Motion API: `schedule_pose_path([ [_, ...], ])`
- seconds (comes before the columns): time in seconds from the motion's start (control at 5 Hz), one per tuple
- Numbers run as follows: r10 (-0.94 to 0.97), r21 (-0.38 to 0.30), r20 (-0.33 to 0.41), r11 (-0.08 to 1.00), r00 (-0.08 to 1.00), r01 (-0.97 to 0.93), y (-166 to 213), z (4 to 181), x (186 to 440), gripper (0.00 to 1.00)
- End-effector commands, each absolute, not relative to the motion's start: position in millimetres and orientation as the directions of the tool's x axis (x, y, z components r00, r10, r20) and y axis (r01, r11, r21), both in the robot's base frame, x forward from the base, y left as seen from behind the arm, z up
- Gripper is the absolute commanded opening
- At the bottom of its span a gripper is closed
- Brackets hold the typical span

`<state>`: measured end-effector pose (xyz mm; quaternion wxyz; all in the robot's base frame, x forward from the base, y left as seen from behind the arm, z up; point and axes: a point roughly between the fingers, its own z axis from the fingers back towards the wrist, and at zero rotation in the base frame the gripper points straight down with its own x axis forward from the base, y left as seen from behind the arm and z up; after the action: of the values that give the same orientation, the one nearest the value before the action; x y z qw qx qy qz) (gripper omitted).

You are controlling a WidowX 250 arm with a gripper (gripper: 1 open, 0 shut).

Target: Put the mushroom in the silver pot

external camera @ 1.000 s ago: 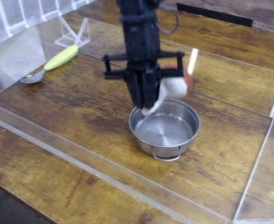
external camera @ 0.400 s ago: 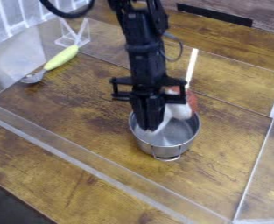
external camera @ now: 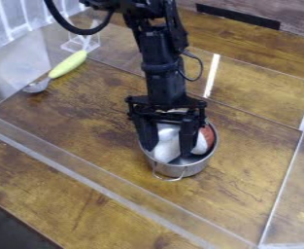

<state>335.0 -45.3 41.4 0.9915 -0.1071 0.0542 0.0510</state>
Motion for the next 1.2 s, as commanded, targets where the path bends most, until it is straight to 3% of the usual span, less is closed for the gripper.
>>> schedule_pose_path([
  [0.0,0.070,-0.220,-0.050,0.972,0.996,-0.079,-51.9,54.4,345.3,1.00],
  [0.4,0.083,-0.229,-0.035,0.969,0.996,-0.089,-50.0,50.0,353.3,1.00],
  [0.6,0.086,-0.230,-0.031,0.969,0.996,-0.091,-49.1,47.5,356.6,0.00],
  [0.8,0.088,-0.230,-0.027,0.969,0.996,-0.092,-47.9,46.7,359.0,0.00],
  [1.0,0.089,-0.242,-0.019,0.966,0.996,-0.091,-47.3,52.4,361.4,1.00],
])
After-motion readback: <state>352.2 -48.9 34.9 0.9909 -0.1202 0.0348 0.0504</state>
